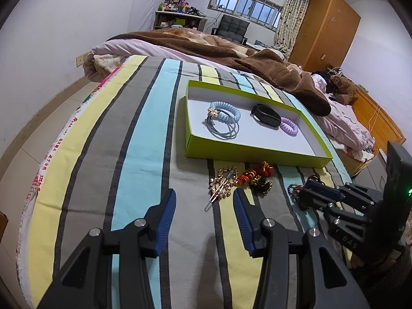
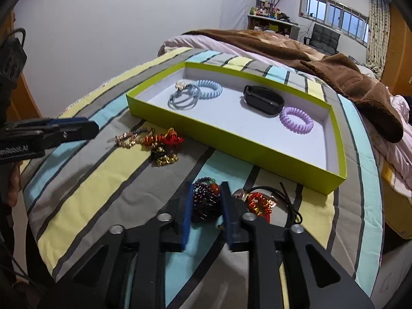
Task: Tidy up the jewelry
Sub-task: 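Move both tools back to the remaining jewelry and grasp the dark beaded bracelet with right tool, then grasp the gold brooch with left tool while right tool holds beaded bracelet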
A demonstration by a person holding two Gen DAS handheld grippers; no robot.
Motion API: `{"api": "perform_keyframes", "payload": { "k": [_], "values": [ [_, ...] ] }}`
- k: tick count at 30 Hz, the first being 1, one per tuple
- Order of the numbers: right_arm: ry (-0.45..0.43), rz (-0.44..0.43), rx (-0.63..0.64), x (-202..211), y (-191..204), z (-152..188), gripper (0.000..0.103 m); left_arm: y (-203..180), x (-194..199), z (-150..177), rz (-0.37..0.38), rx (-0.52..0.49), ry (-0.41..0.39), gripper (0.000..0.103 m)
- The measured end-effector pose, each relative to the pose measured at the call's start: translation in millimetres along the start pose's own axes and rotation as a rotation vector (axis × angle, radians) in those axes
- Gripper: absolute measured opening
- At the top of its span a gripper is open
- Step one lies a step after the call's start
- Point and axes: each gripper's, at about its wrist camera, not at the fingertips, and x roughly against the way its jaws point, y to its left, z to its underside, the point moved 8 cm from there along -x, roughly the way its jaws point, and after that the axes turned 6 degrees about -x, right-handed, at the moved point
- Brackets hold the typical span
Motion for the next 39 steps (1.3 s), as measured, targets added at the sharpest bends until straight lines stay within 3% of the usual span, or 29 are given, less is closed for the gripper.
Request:
{"api": "perform_keyframes", "payload": {
  "k": [6, 11, 16, 23, 34, 36, 39],
  "values": [
    [-0.045, -0.031, -0.072, 12.5, -7.5, -8.8, 0.019, -3.7, -4.1, -1.0, 0.03, -0.018, 0.001, 0.048],
    [-0.106, -0.065, -0.117, 31.3, -10.1, -21.0, 0.019, -7.6, -19.2, 1.3, 0.013, -0.07, 0.047, 0.048],
    [-0.14, -0.087, -0.134, 41.2, -9.7, -27.7, 0.019, -15.6, -26.1, -6.7, -0.009, -0.139, 0.043, 0.048],
    [-0.152, -0.097, -0.154, 44.5, -15.4, -31.3, 0.019, -21.0, -46.5, -9.5, -0.036, -0.228, 0.1, 0.048],
    [-0.155, -0.111, -0.171, 46.4, -20.3, -31.3, 0.019, -26.2, -54.1, -12.7, -0.084, -0.284, 0.102, 0.048],
    [-0.155, -0.113, -0.175, 46.2, -20.8, -30.7, 0.019, -25.8, -53.6, -12.8, -0.081, -0.279, 0.1, 0.045],
    [-0.151, -0.114, -0.178, 45.1, -21.4, -30.4, 0.019, -27.5, -52.2, -12.8, -0.069, -0.281, 0.101, 0.03]
  ]
}}
